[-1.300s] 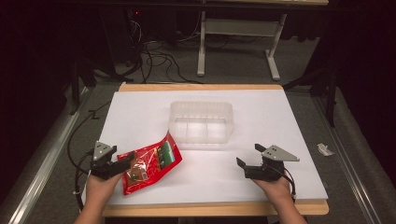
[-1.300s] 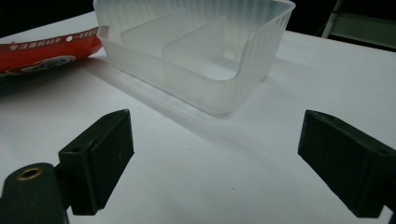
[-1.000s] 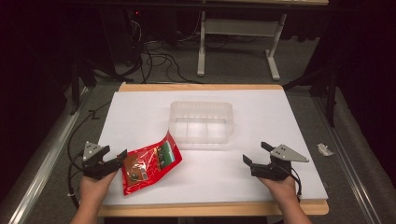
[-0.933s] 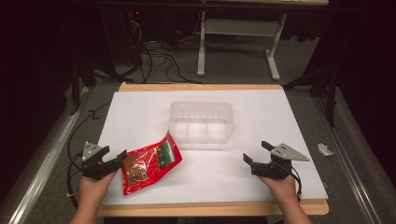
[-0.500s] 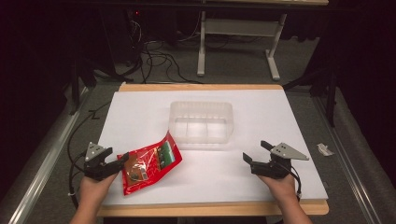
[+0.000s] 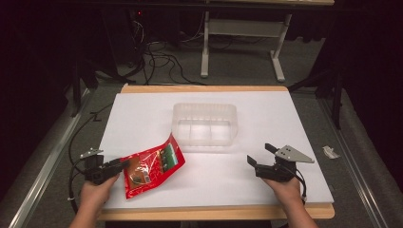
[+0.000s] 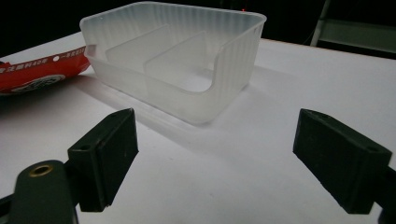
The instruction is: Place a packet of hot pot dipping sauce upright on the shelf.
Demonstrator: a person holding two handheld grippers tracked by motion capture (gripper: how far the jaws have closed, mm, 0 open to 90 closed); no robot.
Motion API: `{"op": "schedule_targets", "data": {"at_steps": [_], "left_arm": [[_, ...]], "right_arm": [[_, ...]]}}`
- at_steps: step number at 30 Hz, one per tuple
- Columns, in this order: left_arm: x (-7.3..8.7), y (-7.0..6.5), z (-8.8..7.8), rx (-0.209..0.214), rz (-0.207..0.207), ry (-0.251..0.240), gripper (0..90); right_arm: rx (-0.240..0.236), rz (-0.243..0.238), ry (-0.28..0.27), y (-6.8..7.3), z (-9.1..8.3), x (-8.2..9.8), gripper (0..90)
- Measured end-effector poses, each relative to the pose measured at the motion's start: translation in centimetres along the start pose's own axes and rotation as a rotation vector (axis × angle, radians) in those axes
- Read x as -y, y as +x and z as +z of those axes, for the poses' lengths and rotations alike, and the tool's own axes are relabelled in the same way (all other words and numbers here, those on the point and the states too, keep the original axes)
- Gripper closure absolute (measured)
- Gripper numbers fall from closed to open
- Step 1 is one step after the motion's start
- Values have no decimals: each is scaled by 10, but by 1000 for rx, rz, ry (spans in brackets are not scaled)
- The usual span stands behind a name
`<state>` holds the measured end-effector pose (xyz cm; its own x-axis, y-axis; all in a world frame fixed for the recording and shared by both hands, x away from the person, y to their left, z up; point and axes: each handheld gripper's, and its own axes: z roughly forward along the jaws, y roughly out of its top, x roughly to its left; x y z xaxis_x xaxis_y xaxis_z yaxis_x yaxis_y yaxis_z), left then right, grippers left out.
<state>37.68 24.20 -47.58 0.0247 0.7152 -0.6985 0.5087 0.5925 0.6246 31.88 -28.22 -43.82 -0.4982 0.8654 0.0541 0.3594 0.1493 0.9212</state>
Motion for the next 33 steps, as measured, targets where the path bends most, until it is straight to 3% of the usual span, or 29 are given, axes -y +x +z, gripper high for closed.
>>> {"op": "schedule_targets", "data": {"at_steps": [1, 3, 5, 11, 16, 23, 33], "left_arm": [[3, -4, -2, 20, 29, 4, 649], [4, -8, -3, 19, 66, -2, 728], [7, -10, -3, -1, 100, 9, 888], [12, -14, 0, 1, 120, 38, 900], [13, -15, -4, -3, 108, 52, 900], [23, -20, -20, 9, 160, 79, 900], [32, -19, -40, 45, 170, 111, 900]], "right_arm": [[2, 0, 3, 0, 0, 0, 144], [2, -2, 3, 0, 0, 0, 145], [3, -2, 2, 0, 0, 0, 146], [1, -5, 1, 0, 0, 0, 148], [-3, -5, 0, 1, 2, -2, 151], [-30, -12, 2, 6, 14, -7, 155], [-74, -38, 7, 17, 34, -16, 157]]}}
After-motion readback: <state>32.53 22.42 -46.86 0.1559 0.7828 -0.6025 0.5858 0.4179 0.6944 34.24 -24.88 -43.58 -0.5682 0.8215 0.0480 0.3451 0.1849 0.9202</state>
